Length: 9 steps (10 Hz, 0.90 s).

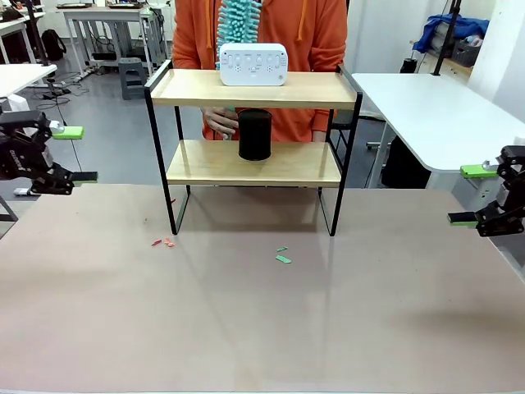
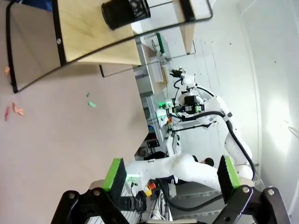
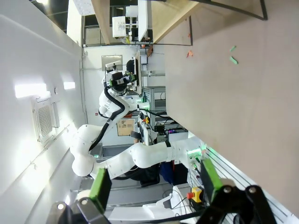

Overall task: Clean the shelf.
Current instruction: Hand the Duster back to the human.

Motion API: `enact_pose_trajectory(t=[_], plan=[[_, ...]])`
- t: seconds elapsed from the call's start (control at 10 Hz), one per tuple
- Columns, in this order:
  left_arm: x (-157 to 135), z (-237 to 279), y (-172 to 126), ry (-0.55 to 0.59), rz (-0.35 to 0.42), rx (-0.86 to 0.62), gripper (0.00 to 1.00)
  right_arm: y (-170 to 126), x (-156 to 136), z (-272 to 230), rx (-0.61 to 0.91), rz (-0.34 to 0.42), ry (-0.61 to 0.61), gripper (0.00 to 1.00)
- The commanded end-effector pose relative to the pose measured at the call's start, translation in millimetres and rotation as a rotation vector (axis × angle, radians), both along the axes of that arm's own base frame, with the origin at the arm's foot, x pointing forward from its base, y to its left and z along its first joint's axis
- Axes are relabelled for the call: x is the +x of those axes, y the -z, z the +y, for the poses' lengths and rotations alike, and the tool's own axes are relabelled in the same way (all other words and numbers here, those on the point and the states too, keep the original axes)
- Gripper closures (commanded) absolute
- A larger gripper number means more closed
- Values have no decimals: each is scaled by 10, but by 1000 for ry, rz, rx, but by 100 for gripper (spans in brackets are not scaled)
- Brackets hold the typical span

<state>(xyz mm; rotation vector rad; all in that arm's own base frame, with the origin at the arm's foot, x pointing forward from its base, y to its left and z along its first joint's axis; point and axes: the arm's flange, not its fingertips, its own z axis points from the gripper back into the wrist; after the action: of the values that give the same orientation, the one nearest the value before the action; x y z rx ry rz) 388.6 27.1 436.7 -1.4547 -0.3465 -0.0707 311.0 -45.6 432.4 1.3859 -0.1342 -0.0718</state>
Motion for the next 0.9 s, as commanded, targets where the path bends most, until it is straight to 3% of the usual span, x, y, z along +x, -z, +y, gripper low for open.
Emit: enact_pose_trajectory(t=[0.0,0.8], plan=[[-10,-46,-50,-23,5,-13,0,-13,-2,-25,-13,0,-10,0],[-10,-46,-50,-23,5,-13,0,-13,-2,-25,-13,0,-10,0]])
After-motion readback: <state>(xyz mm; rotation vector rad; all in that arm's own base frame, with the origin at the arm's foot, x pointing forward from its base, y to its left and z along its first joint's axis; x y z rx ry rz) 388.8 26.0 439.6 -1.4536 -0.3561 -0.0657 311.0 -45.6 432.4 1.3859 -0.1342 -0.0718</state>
